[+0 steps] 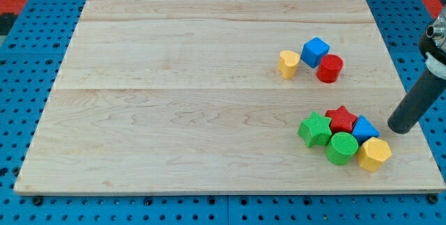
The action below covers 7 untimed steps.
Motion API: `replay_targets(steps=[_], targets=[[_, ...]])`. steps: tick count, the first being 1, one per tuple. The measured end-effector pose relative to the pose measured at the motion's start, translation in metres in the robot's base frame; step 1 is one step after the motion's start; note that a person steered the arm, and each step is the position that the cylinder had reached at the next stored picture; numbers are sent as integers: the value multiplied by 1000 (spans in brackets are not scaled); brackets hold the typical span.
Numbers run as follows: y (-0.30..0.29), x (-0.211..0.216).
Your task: Place the green circle to the bottom center
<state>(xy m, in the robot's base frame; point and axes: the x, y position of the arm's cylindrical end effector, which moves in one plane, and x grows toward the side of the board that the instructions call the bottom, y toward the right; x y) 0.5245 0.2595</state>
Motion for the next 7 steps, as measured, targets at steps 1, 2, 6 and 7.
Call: replay_targets(steps=[1,2,6,7], targets=[[4,0],[16,10],[-59,61],[-124,50]])
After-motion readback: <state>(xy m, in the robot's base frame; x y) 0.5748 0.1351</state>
